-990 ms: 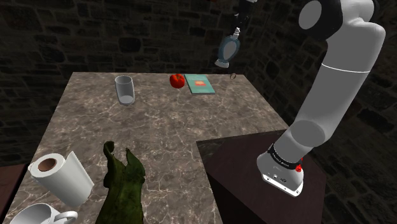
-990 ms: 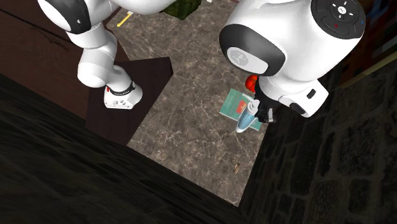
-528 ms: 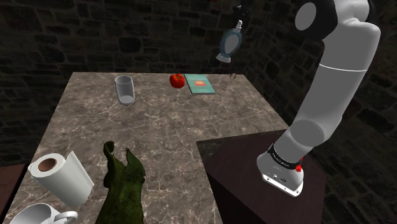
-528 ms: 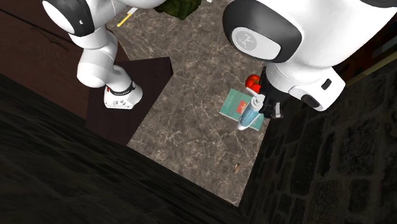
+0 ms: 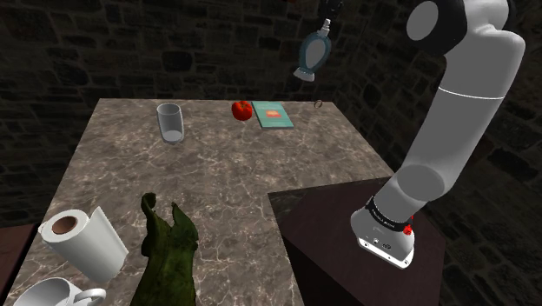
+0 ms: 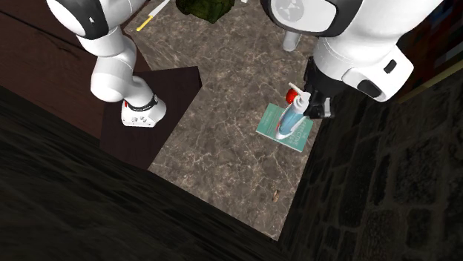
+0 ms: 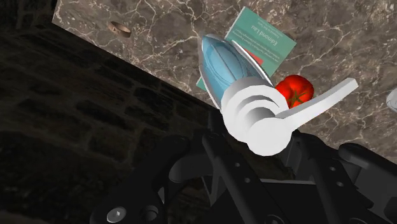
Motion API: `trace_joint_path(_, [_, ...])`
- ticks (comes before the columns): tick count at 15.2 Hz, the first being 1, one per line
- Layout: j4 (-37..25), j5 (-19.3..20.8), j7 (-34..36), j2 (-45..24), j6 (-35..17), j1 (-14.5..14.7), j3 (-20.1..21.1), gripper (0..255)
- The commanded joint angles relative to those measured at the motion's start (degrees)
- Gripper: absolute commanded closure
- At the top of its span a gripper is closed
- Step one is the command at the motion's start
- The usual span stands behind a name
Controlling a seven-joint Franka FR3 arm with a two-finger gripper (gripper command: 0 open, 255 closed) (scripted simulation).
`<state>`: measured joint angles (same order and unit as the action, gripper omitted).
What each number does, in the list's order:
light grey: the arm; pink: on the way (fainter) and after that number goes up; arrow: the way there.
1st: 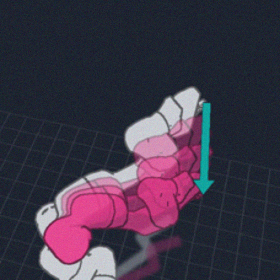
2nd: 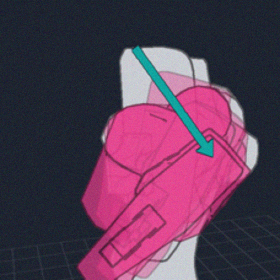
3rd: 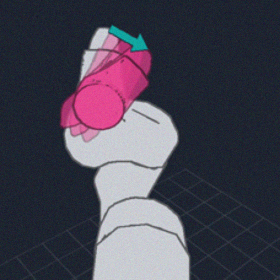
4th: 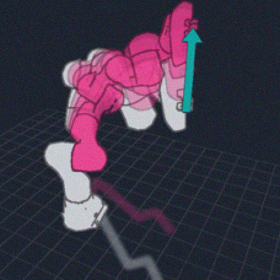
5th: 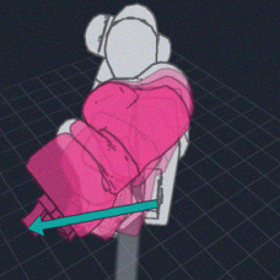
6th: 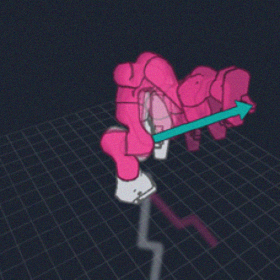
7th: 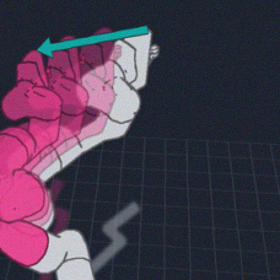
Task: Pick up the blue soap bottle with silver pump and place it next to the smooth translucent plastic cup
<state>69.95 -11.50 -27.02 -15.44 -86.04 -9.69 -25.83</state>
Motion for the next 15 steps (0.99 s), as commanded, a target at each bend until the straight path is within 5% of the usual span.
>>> trace_joint_path(1, [2.1, 1.1, 2.5, 2.0, -0.5, 2.2, 0.7, 255])
trace_joint_path(15, [7.9, 6.6, 22.1, 11.2, 0.4, 15.0, 8.4, 255])
